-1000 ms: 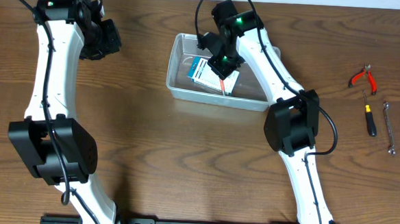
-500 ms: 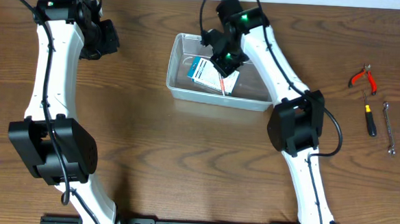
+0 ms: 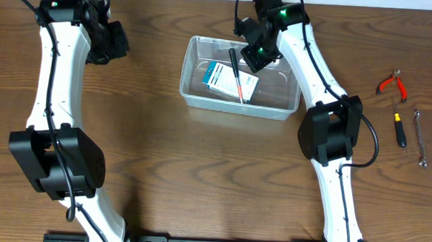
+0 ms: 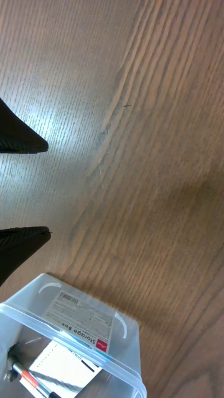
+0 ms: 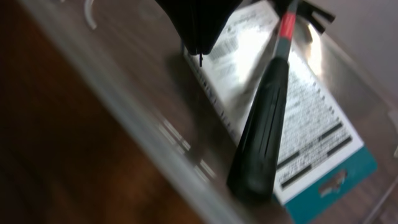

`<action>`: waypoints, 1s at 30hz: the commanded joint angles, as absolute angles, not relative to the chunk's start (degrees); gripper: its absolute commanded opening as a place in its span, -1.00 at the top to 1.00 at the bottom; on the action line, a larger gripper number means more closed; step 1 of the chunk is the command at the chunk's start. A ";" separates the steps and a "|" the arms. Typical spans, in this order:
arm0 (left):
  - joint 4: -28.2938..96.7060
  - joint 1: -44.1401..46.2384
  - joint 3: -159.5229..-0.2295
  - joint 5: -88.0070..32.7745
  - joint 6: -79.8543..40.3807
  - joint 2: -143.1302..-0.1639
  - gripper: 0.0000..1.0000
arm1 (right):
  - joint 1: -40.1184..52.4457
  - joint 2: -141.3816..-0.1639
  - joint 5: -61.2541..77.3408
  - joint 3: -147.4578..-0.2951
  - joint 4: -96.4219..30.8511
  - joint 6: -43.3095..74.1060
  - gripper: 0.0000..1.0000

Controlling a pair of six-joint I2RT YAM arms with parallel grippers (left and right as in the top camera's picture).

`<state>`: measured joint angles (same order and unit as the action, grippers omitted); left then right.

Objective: Pack container
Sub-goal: 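Reach back into the container and regrasp the black screwdriver with the right gripper, then lay the black screwdriver flat beside the box and withdraw the right gripper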

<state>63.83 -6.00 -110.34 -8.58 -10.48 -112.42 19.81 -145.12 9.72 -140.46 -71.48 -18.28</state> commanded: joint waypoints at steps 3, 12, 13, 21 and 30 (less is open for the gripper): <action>63.86 -6.20 -109.93 -7.86 -10.11 -112.09 0.43 | 20.34 -143.59 8.78 -139.02 -69.23 -16.73 0.98; 64.23 -6.20 -109.93 -7.86 -10.11 -112.09 0.43 | 20.58 -143.59 8.82 -131.41 -65.98 -16.73 0.98; 64.23 -6.20 -109.93 -7.86 -10.11 -112.09 0.43 | 20.69 -143.59 8.82 -130.43 -65.45 -16.73 0.98; 63.99 -6.20 -109.93 -7.86 -10.11 -112.09 0.43 | 23.38 -143.59 9.06 -128.90 -63.40 -18.46 0.97; 64.03 -6.20 -109.93 -7.86 -10.11 -112.09 0.43 | 25.61 -143.59 12.69 -128.90 -62.85 -21.67 0.97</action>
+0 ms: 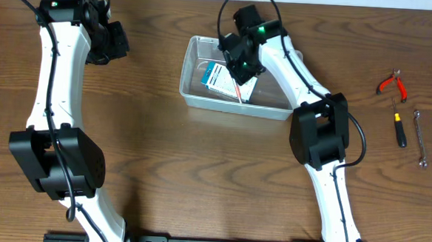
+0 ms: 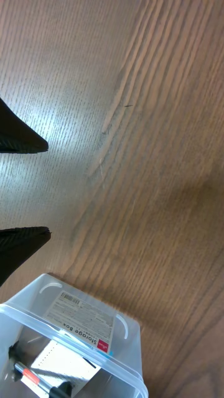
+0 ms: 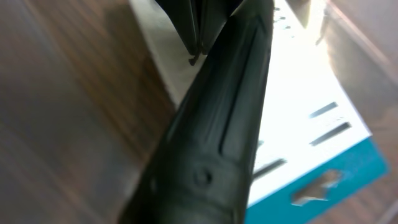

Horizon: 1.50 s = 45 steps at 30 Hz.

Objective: Pack container
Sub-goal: 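Lay the black screwdriver flat beside the box and withdraw the right gripper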

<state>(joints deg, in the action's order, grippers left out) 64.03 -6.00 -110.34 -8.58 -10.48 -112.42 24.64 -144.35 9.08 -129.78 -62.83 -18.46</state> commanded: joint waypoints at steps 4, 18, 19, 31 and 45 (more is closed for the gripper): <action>63.99 -6.20 -109.93 -7.84 -10.11 -112.09 0.44 | 25.98 -143.57 19.49 -128.97 -65.19 -27.20 0.97; 62.52 -6.20 -109.93 -7.86 -10.11 -112.09 0.43 | 25.52 -143.11 25.06 -129.69 -72.42 -33.82 0.97; 62.52 -6.20 -109.93 -7.86 -10.11 -112.09 0.43 | 25.15 -142.74 25.06 -130.45 -72.36 -33.04 0.97; 62.98 -6.20 -109.93 -7.86 -10.11 -112.09 0.43 | 14.31 -134.74 -1.98 -147.50 -74.78 -9.69 0.12; 62.92 -6.20 -109.93 -7.88 -10.13 -112.44 0.43 | -10.98 -131.59 -4.51 -141.16 -84.90 2.61 -0.04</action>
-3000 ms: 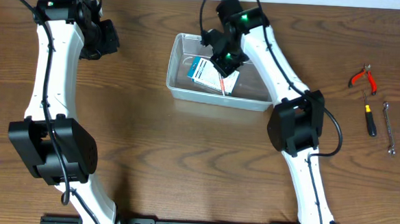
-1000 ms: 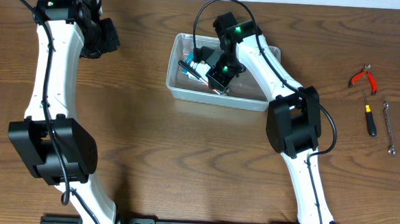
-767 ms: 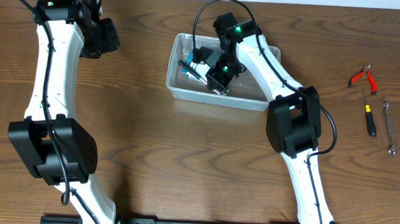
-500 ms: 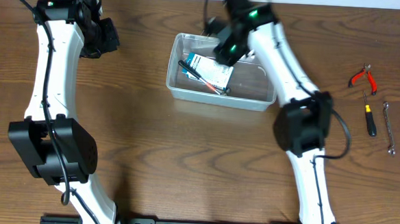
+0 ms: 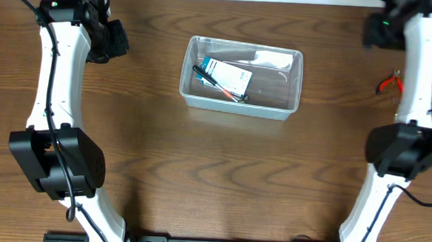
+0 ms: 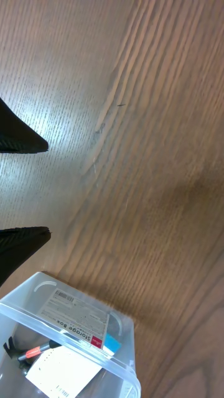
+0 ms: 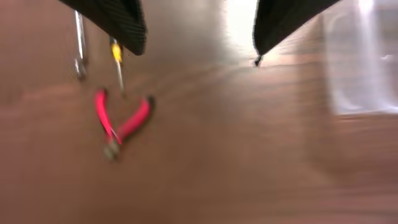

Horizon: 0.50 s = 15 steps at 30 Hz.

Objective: Pack container
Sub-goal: 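Lay the black screwdriver flat beside the box and withdraw the right gripper, then move the right gripper to the red-handled pliers and grasp them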

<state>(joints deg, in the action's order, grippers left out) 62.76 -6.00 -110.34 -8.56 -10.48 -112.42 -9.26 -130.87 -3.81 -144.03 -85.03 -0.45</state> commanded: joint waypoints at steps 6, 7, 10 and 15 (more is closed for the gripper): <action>62.96 -6.13 -109.93 -7.88 -10.15 -113.08 0.43 | -16.47 -131.59 -4.47 -129.67 -78.67 7.75 -0.05; 62.96 -6.07 -109.93 -7.88 -10.15 -113.19 0.43 | -16.97 -131.59 -4.47 -127.13 -76.88 7.77 -0.04; 62.98 -6.02 -109.93 -7.88 -10.15 -113.19 0.44 | -17.63 -131.59 -4.51 -121.89 -72.88 7.94 -0.07; 64.05 -6.04 -109.93 -7.88 -10.13 -113.19 0.43 | -17.69 -131.59 -4.54 -115.81 -66.15 8.19 0.07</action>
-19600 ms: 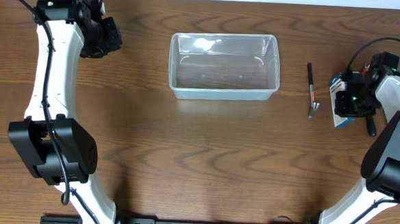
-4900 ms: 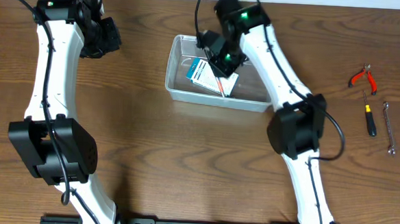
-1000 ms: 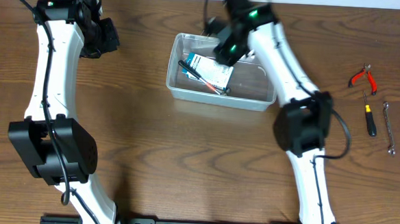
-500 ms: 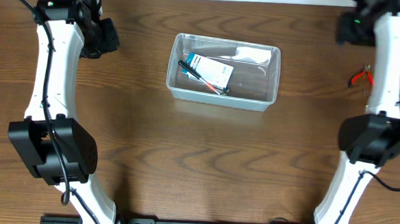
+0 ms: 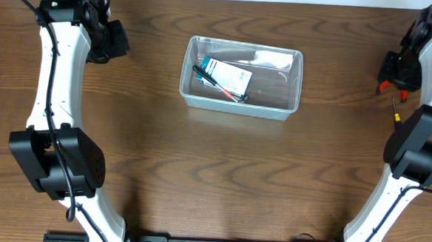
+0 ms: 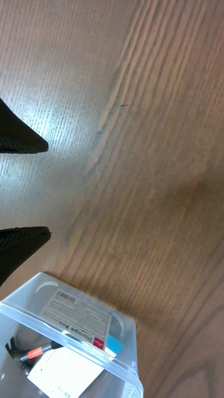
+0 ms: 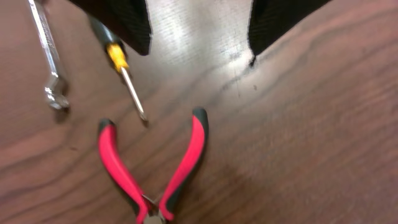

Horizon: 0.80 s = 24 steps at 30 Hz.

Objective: Pack container
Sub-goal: 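Move the right gripper to the red-handled pliers and grasp them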

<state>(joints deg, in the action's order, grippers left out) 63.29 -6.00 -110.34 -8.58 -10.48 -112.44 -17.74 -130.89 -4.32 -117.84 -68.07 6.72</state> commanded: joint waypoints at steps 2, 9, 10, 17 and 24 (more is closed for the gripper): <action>64.36 -6.04 -109.93 -7.88 -10.13 -113.19 0.43 | -17.72 -131.59 -4.54 -114.83 -64.25 8.51 0.14; 65.12 -6.04 -109.93 -7.86 -10.11 -113.19 0.43 | -17.72 -131.59 -8.43 -114.48 -60.38 9.41 0.29; 65.14 -6.04 -109.93 -7.88 -10.13 -113.19 0.43 | -17.72 -131.63 -8.93 -114.48 -59.86 9.39 0.28; 65.32 -6.04 -109.93 -7.88 -10.13 -113.19 0.43 | -17.72 -131.63 -9.23 -114.48 -56.69 9.39 0.24; 65.32 -6.04 -109.93 -7.88 -10.15 -113.19 0.43 | -18.04 -132.40 -8.56 -114.48 -55.35 9.34 0.26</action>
